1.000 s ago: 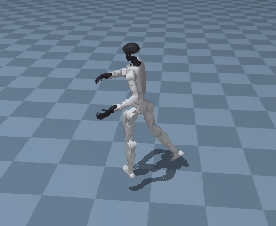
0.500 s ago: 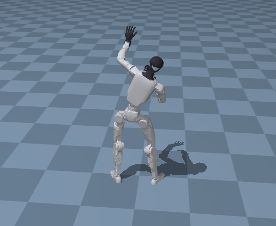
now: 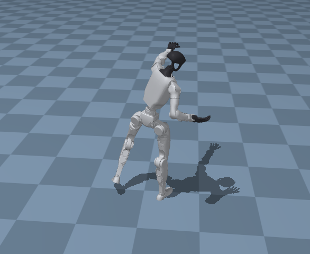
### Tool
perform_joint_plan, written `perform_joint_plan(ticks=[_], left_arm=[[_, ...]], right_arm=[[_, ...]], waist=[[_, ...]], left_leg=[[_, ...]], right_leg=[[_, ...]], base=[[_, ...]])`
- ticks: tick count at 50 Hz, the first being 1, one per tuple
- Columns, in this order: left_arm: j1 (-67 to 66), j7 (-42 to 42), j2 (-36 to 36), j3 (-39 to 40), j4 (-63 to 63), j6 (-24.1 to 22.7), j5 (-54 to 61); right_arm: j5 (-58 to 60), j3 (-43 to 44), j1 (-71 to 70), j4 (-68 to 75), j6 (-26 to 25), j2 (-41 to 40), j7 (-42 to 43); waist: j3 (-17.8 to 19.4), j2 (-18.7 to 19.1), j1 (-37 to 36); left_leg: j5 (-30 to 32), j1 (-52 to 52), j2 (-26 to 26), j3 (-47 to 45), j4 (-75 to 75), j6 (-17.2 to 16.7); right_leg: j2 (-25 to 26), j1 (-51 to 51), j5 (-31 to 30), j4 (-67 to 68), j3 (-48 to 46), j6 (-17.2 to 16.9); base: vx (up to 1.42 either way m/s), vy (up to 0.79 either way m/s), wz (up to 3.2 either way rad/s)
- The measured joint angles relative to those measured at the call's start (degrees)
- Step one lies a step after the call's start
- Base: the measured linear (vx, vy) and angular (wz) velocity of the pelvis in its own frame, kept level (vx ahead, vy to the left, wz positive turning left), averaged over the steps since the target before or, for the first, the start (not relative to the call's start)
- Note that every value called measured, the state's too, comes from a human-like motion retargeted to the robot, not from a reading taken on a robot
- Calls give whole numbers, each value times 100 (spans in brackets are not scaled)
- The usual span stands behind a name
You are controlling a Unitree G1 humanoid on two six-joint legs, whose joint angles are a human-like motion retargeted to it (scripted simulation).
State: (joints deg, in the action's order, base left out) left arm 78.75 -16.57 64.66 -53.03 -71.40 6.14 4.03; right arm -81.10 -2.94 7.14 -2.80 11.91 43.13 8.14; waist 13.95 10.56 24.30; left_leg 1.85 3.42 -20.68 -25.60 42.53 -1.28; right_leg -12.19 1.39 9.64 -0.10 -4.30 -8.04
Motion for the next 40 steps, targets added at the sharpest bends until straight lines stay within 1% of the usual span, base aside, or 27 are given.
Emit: perform_joint_plan(ticks=[3, 6, 8, 12, 15, 17, 19, 21, 23, 25, 28, 32, 35, 38, 40], left_arm=[[-596, 67, -2, 490, 528, -89, 183], [-1205, 126, -45, 1013, 1171, -241, 432], [-1598, 120, -150, 1390, 1619, -379, 782], [-2358, 19, -573, 2114, 2595, -716, 1899], [-2928, 24, -1031, 2561, 3340, -970, 2765], [-3338, 190, -1401, 2851, 3785, -1067, 3297], [-3791, 296, -1843, 3185, 4203, -1167, 4003], [-4269, 480, -2296, 3495, 4556, -1233, 4627], [-4748, 648, -2752, 3762, 4835, -1285, 5164], [-5205, 770, -3187, 3968, 5031, -1329, 5607], [-5792, 853, -3750, 4173, 5197, -1444, 6149], [-6338, 857, -4220, 4194, 5310, -1667, 6776], [-6625, 771, -4350, 4012, 5384, -1863, 7059], [-6867, 664, -4380, 3870, 5435, -2052, 7188], [-6974, 783, -4331, 3849, 5405, -2233, 7334]], right_arm=[[480, -293, -419, 202, -33, -452, 161], [1213, -661, -979, 467, -52, -890, 427], [1655, -892, -1374, 662, -68, -1173, 616], [2319, -1290, -2119, 1008, -83, -1681, 1023], [2868, -1543, -2608, 1151, -179, -1936, 1281], [3437, -1697, -2901, 1227, -524, -1966, 1094], [3301, -1858, -3128, 1186, -614, -2100, 1111], [3409, -2060, -3338, 1182, -792, -2129, 947], [3573, -2289, -3509, 1186, -916, -2151, 816], [3799, -2524, -3631, 1194, -1011, -2187, 731], [4241, -2801, -3711, 1217, -1147, -2290, 610], [4856, -3076, -3707, 1220, -1255, -2473, 461], [5249, -3354, -3674, 1165, -1274, -2633, 407], [5707, -3700, -3735, 1150, -1309, -2798, 352], [6184, -3860, -3872, 1214, -1055, -2898, 89]], waist=[[-48, -48, -215], [-93, -80, -421], [-122, -102, -553], [-186, -183, -809], [-251, -282, -974], [-314, -362, -1055], [-381, -436, -1098], [-458, -508, -1126], [-531, -570, -1162], [-589, -629, -1237], [-634, -756, -1500], [-616, -1035, -2213], [-572, -1245, -2960], [-536, -1368, -3724], [-508, -1422, -4161]], left_leg=[[135, 34, -11, 294, 119, 79], [128, 51, 4, 542, 176, 180], [45, 51, 27, 661, 167, 233], [-320, -32, 94, 675, -51, 262], [-729, -175, 150, 455, -418, 217], [-1017, -300, 182, 170, -757, 171], [-1278, -441, 206, -200, -1153, 88], [-1477, -581, 248, -594, -1601, -16], [-1590, -694, 315, -889, -2079, -146], [-1615, -751, 397, -981, -2531, -279], [-1547, -707, 517, -732, -3008, -433], [-1489, -541, 683, -234, -3247, -473], [-1520, -441, 788, 100, -3295, -413], [-1568, -411, 830, 451, -3340, -413], [-1622, -421, 822, 744, -3352, -537]], right_leg=[[96, 20, 70, 98, 135, 142], [171, 17, 158, 231, 200, 282], [200, 16, 210, 310, 187, 344], [194, 45, 275, 369, 3, 394], [144, 83, 297, 343, -256, 368], [95, 93, 312, 328, -484, 324], [44, 97, 322, 319, -760, 266], [-9, 83, 329, 330, -1060, 197], [-57, 62, 325, 353, -1369, 129], [-97, 49, 304, 382, -1666, 79], [-162, 67, 237, 423, -2057, 75], [-303, 141, 113, 518, -2474, 203], [-430, 186, 10, 719, -2719, 372], [-561, 207, -120, 1145, -2872, 545], [-630, 238, -206, 1530, -2885, 602]], base=[[2, -10, -36], [0, -4, -12], [-2, -1, 9], [-6, 2, 44], [-9, 6, 80], [-10, 10, 105], [-10, 13, 124], [-11, 17, 136], [-11, 20, 139], [-11, 23, 133], [-10, 25, 121], [-6, 26, 103], [-1, 27, 92], [5, 27, 101], [9, 25, 128]])
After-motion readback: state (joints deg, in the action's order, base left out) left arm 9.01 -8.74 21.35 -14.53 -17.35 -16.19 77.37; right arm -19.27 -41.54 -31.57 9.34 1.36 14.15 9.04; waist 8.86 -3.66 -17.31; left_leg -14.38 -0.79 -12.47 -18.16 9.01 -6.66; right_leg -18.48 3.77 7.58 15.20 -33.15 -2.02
